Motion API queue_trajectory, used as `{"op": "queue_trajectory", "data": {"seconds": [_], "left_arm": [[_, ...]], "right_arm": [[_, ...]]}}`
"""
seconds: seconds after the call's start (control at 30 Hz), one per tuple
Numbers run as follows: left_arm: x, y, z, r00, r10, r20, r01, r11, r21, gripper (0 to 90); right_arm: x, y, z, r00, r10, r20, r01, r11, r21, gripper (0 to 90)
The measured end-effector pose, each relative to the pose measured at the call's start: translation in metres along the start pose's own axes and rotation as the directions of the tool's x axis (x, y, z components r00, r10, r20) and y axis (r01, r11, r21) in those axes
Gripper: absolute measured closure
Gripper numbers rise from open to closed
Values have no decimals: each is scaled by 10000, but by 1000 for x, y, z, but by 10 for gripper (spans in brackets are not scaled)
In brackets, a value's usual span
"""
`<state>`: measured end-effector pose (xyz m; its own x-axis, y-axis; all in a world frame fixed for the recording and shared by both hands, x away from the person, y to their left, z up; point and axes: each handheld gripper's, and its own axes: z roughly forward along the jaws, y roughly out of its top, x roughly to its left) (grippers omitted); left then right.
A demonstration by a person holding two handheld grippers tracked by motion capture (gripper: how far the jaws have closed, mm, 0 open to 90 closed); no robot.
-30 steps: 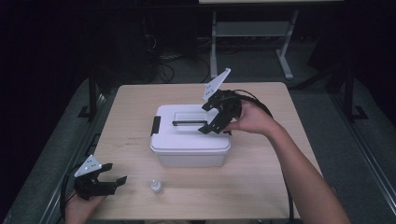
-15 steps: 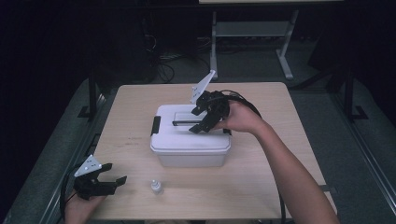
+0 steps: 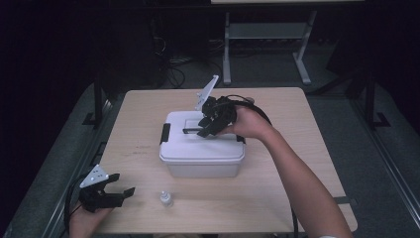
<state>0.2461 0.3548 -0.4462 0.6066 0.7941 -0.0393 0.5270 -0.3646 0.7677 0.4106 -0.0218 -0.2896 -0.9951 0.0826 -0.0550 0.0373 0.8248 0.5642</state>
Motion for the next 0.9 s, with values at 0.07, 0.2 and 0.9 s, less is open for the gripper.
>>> {"op": "queue_trajectory", "data": {"seconds": [0.07,0.2,0.9], "left_arm": [[0,0,0,10000,-5,-3,5,10000,-19,172],[0,-1,0,10000,-25,13,25,10000,-32,172],[2,-1,1,10000,-20,61,20,10000,22,172]], "right_arm": [[-2,1,1,10000,-8,-1,8,9999,103,660],[-7,0,2,9999,104,-70,-104,9999,14,707],[-22,5,5,9994,117,-312,-111,9998,188,824]]}}
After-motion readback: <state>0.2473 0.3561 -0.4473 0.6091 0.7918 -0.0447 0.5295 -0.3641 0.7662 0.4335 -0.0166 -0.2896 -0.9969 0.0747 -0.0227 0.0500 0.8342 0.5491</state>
